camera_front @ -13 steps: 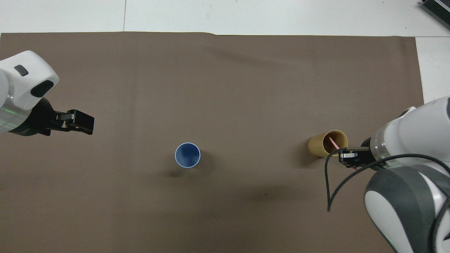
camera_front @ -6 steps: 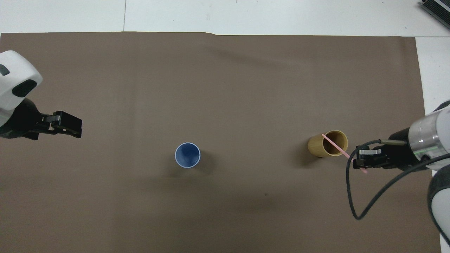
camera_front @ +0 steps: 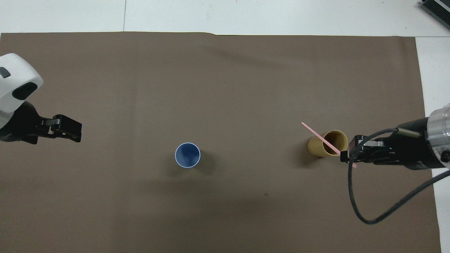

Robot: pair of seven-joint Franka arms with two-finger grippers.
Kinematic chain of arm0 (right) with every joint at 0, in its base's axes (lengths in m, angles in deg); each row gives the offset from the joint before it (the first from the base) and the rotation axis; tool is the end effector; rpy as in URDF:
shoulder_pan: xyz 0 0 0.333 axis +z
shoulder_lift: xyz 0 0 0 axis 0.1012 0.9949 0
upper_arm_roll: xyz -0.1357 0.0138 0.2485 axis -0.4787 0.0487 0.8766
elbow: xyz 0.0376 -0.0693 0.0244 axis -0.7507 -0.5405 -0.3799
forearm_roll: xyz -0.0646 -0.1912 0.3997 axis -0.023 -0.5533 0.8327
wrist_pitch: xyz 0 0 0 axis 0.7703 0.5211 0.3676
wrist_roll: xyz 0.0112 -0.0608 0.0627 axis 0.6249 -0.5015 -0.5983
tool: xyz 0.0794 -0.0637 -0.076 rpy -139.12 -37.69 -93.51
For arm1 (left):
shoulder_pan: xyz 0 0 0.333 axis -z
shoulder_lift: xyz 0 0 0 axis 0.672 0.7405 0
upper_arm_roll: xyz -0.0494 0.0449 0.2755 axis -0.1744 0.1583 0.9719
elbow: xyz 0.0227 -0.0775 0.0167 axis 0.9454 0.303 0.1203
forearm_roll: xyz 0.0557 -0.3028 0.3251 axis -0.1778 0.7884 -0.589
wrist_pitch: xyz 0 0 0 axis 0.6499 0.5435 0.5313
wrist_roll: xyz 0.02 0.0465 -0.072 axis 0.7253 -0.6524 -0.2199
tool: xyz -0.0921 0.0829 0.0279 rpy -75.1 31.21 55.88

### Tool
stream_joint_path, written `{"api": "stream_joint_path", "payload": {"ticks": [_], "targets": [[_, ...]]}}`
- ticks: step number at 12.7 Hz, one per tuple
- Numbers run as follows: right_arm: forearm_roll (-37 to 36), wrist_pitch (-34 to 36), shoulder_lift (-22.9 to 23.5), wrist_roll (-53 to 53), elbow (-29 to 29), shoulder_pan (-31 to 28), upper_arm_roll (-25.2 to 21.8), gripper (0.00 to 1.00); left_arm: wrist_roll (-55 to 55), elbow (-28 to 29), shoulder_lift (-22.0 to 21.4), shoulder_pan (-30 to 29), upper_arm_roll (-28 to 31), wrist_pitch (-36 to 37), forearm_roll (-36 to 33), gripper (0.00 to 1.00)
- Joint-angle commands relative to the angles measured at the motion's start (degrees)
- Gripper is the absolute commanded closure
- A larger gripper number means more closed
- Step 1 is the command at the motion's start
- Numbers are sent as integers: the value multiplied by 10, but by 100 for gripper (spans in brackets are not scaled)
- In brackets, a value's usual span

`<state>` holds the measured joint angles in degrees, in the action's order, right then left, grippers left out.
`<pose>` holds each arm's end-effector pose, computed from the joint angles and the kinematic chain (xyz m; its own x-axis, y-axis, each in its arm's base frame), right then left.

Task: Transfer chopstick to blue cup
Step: 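Carry the pink straw with the right gripper over the blue cup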

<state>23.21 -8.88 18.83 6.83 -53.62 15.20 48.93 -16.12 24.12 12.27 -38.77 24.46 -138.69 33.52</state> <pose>0.5427 0.1060 0.6017 0.9690 -0.1810 -0.1683 -0.2292 -0.9128 -0.3381 0.5724 -0.1009 0.5762 0.9887 -0.0167 -0.1492 -0.0181 -0.9998 -0.0085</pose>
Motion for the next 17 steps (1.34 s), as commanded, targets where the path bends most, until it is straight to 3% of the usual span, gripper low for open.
{"api": "stream_joint_path", "payload": {"ticks": [1,5,8,10,13,17], "targets": [[50,13,6,68,29,-3,7,100,-5,-15,1,-4,4,23,15,0],[98,-41,4,223,29,3,50,100,2,-15,-1,0,12,22,27,0],[90,-122,5,418,30,6,152,100,2,-13,-12,-7,9,16,27,0],[100,-162,15,481,29,15,162,100,2,-13,-12,-11,9,16,27,0],[99,-255,47,600,25,78,162,100,1,-13,-12,-12,9,16,27,0],[99,-369,119,700,23,154,162,100,2,-13,-12,-11,9,16,27,0]]}}
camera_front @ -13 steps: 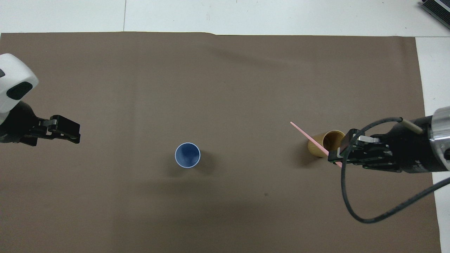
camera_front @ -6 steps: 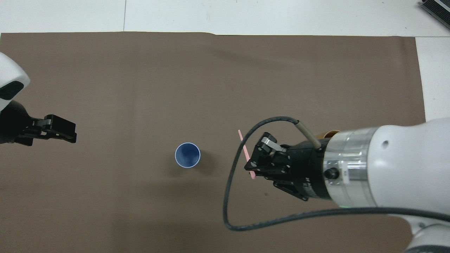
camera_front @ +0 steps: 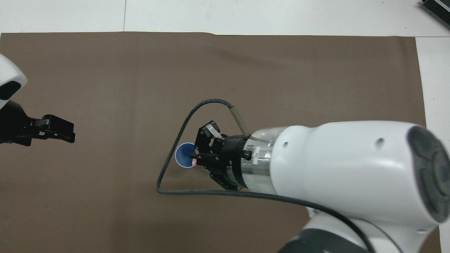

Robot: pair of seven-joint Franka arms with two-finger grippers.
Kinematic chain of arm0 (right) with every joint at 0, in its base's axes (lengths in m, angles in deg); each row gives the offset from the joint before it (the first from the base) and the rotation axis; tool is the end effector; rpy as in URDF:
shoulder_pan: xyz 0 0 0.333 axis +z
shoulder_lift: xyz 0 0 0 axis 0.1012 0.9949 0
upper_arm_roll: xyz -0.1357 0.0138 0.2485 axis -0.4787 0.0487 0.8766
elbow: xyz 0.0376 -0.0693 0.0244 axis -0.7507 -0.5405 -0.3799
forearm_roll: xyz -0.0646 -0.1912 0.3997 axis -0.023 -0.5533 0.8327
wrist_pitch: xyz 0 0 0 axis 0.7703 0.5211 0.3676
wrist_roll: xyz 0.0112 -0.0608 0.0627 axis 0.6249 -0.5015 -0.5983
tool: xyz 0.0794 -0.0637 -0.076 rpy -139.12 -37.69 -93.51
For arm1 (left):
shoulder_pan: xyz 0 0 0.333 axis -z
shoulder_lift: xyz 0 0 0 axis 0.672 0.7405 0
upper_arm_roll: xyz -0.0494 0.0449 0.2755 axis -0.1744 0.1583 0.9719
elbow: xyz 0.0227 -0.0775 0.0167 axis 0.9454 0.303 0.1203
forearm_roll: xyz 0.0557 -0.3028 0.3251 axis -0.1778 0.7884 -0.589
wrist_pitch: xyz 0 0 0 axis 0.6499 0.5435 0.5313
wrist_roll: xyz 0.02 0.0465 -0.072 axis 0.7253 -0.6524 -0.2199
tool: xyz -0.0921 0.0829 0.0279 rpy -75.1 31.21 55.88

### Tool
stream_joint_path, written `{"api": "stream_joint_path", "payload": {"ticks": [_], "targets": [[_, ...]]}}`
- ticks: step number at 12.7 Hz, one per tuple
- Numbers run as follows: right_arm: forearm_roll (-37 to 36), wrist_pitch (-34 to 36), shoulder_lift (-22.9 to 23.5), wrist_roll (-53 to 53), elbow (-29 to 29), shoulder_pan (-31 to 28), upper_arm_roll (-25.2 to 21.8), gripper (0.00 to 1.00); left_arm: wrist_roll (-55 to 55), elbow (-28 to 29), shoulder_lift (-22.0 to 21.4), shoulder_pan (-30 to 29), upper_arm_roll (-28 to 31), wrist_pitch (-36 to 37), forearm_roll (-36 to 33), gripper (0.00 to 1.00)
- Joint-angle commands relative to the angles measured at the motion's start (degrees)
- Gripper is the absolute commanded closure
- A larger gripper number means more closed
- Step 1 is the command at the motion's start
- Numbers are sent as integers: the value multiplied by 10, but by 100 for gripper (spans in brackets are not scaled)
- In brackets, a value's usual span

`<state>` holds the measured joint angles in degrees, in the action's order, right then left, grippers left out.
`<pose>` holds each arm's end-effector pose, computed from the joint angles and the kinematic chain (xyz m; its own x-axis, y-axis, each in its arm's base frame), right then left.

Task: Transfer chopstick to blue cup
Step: 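Carry the pink straw with the right gripper over the blue cup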

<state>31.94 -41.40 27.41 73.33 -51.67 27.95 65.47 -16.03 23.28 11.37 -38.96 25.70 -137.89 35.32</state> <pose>0.5102 0.4092 0.5907 0.5248 -0.7068 -0.4744 -0.8483 -0.3879 -0.3606 0.5687 -0.0905 0.5919 0.9905 0.0030 -0.1376 0.0063 -0.9997 0.0239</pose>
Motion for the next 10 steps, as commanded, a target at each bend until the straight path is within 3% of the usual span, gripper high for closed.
{"api": "stream_joint_path", "payload": {"ticks": [1,5,10], "targets": [[12,-54,46,42,2,32,-3,100,2,-4,-3,-9,-3,8,9,0],[44,-74,65,69,-18,46,-3,100,-1,-3,-4,-11,-3,9,8,0],[63,-32,55,64,-48,41,-2,100,-1,-3,-3,-11,-3,9,8,0]]}}
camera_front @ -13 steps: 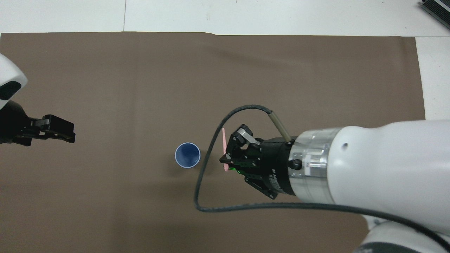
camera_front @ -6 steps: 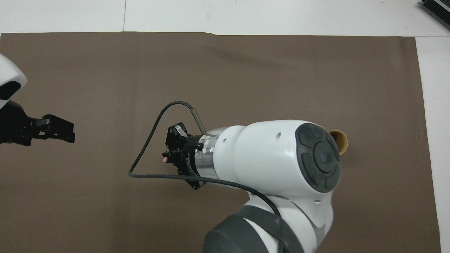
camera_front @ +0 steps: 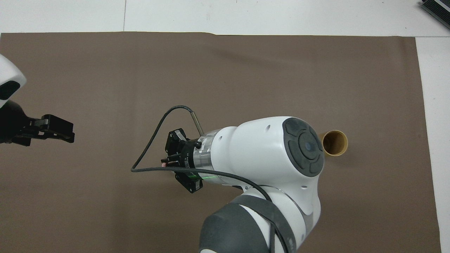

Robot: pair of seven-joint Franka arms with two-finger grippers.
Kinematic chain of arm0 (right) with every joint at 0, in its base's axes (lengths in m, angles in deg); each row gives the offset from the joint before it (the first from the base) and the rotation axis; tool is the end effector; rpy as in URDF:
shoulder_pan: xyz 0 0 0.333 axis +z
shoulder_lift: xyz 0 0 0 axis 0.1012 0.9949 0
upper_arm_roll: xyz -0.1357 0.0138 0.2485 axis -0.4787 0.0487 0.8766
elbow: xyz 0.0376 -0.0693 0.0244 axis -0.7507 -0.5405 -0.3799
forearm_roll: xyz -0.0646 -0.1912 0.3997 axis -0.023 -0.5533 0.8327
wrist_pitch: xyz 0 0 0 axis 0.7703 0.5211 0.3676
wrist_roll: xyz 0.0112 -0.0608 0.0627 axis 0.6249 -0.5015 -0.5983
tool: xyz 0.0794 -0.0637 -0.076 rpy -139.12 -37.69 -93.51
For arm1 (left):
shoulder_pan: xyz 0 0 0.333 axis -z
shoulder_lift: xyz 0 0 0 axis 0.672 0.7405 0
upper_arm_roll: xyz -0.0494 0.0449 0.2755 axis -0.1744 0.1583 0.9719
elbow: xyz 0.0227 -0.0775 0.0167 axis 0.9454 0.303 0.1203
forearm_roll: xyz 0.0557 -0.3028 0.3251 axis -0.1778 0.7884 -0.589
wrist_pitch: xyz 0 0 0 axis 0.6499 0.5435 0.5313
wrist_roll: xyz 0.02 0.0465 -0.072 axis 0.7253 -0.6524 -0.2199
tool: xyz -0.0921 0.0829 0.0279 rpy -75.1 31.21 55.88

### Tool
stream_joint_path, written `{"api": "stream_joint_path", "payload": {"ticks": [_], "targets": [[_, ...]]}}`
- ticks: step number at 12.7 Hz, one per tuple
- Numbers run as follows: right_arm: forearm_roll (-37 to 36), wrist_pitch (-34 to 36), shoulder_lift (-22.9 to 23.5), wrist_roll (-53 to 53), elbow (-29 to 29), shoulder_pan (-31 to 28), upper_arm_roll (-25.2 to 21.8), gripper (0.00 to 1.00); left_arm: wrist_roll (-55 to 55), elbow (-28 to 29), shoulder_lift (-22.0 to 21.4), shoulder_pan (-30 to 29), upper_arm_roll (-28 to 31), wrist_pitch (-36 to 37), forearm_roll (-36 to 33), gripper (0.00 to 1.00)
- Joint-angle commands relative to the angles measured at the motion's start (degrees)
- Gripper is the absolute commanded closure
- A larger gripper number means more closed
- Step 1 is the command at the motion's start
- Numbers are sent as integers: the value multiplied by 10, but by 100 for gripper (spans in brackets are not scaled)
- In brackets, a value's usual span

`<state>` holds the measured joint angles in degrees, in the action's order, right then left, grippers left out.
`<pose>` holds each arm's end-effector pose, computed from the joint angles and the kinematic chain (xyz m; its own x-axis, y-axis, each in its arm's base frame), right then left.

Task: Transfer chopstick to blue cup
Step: 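Carry the pink straw with the right gripper over the blue cup, then lower the straw into the blue cup and open the right gripper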

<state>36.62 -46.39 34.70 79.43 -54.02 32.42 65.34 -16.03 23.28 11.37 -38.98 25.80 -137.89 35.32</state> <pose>0.5068 0.4604 0.4971 0.3694 -0.7243 -0.5822 -0.9281 -0.3187 -0.1924 0.5689 -0.0893 0.5919 0.9905 0.0050 -0.1376 0.0084 -0.9997 0.0239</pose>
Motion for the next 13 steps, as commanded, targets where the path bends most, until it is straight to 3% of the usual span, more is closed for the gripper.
{"api": "stream_joint_path", "payload": {"ticks": [1,4,9,11,13], "targets": [[18,19,-19,2,-33,-5,-1,100,-1,-4,-3,-10,-4,9,8,0],[18,20,-33,-11,-64,-9,-1,100,-1,-3,-3,-10,-4,9,8,0],[18,20,-33,-19,-67,-11,-1,100,-1,-3,-3,-10,-4,9,8,0],[18,19,-33,-19,-67,-13,-1,79,-1,-3,-3,-10,-4,9,8,0],[18,20,-33,-20,-67,-13,-1,67,-1,-3,-3,-10,-4,9,8,0]]}}
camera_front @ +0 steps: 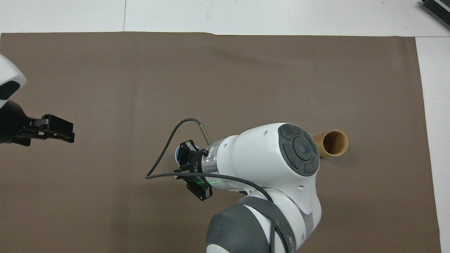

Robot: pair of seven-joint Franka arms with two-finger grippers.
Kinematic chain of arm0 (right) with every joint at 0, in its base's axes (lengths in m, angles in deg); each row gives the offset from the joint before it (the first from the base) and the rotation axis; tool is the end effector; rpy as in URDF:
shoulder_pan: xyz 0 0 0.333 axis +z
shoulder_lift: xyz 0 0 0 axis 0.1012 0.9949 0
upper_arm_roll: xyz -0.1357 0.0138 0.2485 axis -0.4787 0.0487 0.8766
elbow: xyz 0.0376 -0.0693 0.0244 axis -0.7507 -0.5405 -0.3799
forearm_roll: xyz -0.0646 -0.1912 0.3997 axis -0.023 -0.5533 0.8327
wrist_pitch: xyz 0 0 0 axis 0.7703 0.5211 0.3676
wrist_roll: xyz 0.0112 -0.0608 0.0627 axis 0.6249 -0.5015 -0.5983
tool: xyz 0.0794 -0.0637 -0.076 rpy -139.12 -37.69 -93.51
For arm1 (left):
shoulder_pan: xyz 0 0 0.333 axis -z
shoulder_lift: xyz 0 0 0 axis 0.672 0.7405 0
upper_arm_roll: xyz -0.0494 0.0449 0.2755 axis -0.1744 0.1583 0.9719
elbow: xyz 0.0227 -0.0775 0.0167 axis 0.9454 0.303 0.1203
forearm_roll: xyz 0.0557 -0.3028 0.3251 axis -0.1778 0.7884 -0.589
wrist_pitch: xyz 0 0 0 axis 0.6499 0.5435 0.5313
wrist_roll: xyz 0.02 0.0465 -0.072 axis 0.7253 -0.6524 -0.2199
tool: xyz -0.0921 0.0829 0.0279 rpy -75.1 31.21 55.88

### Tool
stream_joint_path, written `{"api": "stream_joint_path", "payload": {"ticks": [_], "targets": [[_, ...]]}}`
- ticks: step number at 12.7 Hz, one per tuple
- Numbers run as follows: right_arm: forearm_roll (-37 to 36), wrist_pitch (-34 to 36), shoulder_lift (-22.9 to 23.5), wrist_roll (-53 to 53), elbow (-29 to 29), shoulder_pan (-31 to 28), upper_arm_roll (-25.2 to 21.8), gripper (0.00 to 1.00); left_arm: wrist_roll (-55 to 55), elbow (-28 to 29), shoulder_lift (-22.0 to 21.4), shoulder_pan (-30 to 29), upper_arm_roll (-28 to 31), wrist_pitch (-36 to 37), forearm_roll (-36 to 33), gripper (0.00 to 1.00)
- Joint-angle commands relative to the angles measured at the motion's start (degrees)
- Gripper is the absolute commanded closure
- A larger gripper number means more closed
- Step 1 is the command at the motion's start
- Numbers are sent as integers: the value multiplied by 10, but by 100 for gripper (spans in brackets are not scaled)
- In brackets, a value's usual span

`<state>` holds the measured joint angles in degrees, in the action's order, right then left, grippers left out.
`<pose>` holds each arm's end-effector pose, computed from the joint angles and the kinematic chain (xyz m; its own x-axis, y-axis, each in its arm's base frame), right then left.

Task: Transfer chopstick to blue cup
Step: 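Lower the straw into the blue cup and open the right gripper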

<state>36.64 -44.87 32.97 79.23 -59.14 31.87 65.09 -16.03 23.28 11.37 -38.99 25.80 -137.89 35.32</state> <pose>0.4963 0.4451 0.4634 0.3395 -0.7530 -0.5637 -0.9356 -0.3322 -0.1198 0.5689 -0.0892 0.5919 0.9905 0.0052 -0.1376 0.0086 -0.9997 0.0239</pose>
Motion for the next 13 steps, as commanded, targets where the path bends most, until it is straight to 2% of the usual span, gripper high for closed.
{"api": "stream_joint_path", "payload": {"ticks": [1,2,3,4,6,8,9,11,13], "targets": [[18,6,-16,-18,-15,-8,1,61,-1,-3,-3,-10,-4,9,8,0],[18,6,-16,-19,-14,-8,1,52,-1,-3,-3,-10,-4,9,8,0],[17,5,-13,-23,-9,-8,1,36,-1,-3,-3,-10,-4,9,8,0],[17,5,-10,-24,-3,-8,1,24,-1,-3,-4,-10,-4,9,8,0],[6,4,-9,-32,1,-8,0,8,-1,-3,-3,-10,-4,9,8,0],[3,8,-17,-72,0,-14,-4,0,-1,-3,-3,-10,-4,9,8,0],[-19,16,-24,-82,0,-21,-5,0,-1,-3,-3,-10,-4,9,8,0],[-107,26,-45,-89,0,-40,-5,0,-1,-3,-3,-10,-4,9,8,0],[-160,63,-65,-126,-1,-75,-5,0,-1,-3,-3,-10,-4,9,8,0]]}}
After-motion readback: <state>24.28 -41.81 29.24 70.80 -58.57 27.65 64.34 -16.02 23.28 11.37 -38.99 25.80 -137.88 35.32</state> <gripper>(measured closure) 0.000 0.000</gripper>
